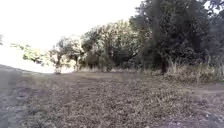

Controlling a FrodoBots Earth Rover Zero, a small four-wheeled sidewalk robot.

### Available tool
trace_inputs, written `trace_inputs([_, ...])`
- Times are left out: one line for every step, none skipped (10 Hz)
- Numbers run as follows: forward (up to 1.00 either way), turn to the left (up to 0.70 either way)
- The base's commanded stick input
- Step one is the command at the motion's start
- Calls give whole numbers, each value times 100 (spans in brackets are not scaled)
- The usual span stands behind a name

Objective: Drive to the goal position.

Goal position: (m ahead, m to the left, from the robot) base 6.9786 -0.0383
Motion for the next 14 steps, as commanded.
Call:
trace_inputs([70, 0])
trace_inputs([70, 0])
trace_inputs([70, 0])
trace_inputs([70, 0])
trace_inputs([70, 0])
trace_inputs([70, 0])
trace_inputs([70, 0])
trace_inputs([70, 0])
trace_inputs([70, 0])
trace_inputs([70, 0])
trace_inputs([70, 0])
trace_inputs([70, 0])
trace_inputs([70, 0])
trace_inputs([70, 0])
